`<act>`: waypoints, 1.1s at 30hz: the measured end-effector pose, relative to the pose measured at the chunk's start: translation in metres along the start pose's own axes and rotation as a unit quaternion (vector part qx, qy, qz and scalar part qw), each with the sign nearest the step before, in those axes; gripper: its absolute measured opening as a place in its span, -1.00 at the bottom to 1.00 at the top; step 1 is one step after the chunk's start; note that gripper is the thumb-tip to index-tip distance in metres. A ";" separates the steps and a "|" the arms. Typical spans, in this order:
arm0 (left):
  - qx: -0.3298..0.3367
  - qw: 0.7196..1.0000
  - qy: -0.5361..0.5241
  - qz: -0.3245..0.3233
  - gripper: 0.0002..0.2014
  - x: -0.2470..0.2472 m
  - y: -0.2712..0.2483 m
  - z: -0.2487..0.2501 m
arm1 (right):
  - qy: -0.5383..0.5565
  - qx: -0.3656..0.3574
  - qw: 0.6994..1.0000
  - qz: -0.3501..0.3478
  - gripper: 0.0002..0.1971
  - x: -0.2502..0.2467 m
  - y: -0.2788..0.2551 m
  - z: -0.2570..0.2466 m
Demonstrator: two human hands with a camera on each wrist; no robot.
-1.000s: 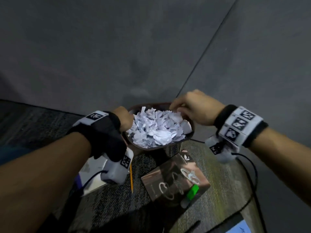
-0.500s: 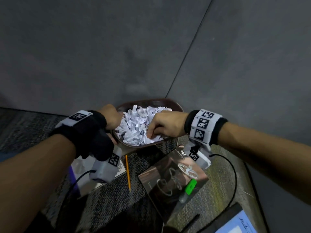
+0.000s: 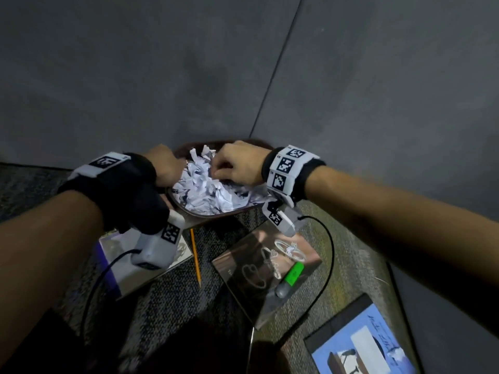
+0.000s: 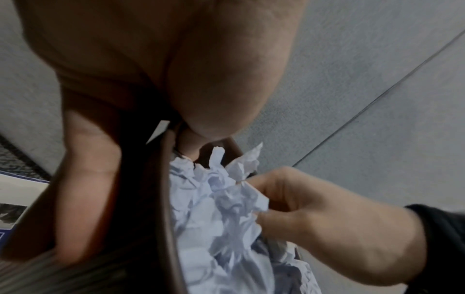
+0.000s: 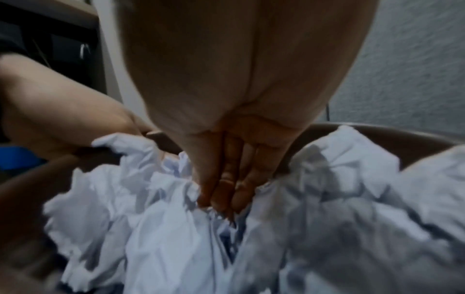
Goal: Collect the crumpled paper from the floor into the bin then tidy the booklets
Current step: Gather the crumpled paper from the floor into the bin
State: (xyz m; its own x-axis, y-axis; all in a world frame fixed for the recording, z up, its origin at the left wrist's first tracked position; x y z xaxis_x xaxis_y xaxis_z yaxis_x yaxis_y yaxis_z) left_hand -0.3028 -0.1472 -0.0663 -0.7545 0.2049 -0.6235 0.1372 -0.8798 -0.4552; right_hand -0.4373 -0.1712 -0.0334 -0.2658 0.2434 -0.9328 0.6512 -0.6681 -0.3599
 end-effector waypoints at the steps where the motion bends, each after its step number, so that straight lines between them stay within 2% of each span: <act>1: 0.000 1.000 0.001 -0.002 -0.55 -0.001 0.001 -0.001 | 0.012 0.000 1.000 -0.016 -0.79 -0.002 -0.003 0.001; 4: 0.006 1.000 0.003 -0.011 -0.54 -0.001 0.002 -0.002 | 0.061 -0.006 0.998 -0.016 -0.73 -0.018 -0.021 0.005; 7: 0.006 1.000 -0.003 -0.019 -0.55 -0.002 0.003 -0.004 | 0.091 0.002 0.992 0.084 -0.67 -0.041 -0.048 0.012; 11: 0.005 1.000 0.000 -0.025 -0.55 -0.016 0.004 -0.005 | 0.156 0.083 0.965 0.193 -0.65 -0.053 -0.077 0.038; 14: 0.005 0.999 0.026 -0.023 -0.52 -0.035 0.002 -0.003 | 0.221 0.127 0.941 0.224 -0.73 -0.039 -0.080 0.048; 17: 0.014 0.998 0.053 -0.021 -0.50 -0.057 0.002 0.000 | 0.212 0.137 0.942 0.221 -0.76 -0.026 -0.073 0.041; 19: 0.010 0.998 0.055 -0.017 -0.48 -0.076 0.005 -0.008 | 0.182 0.133 0.939 0.261 -0.81 -0.033 -0.070 0.030; 22: 0.002 0.999 0.053 -0.009 -0.43 -0.111 0.008 -0.029 | 0.131 0.084 0.935 0.319 -0.83 -0.051 -0.062 0.004; 25: -0.010 0.999 0.051 0.002 -0.43 -0.147 0.006 -0.059 | 0.071 0.042 0.945 0.315 -0.71 -0.056 -0.041 -0.026; 29: -0.019 0.997 0.070 0.010 -0.46 -0.182 0.003 -0.100 | 0.096 0.022 0.947 0.307 -0.54 -0.056 -0.009 -0.051; 33: -0.025 0.994 0.100 0.033 -0.54 -0.200 -0.003 -0.143 | 0.065 0.003 0.970 0.235 -0.51 -0.047 0.025 -0.074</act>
State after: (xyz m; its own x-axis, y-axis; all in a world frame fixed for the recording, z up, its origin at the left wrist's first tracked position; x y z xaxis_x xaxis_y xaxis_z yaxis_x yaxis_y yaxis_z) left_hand -0.0611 -0.1239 -0.0310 -0.6009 0.2323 -0.7649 0.2176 -0.8732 -0.4362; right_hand -0.3559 -0.1469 0.0000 0.1516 -0.0037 -0.9884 0.6744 -0.7307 0.1062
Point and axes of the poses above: each hand's wrist, its own y-axis towards the middle knuckle, its own x-axis out of the palm, z = x × y, the point moved 6 cm from there along y, towards the middle knuckle, and after that the axes turned 13 degrees about -y, right-handed, at the moved point
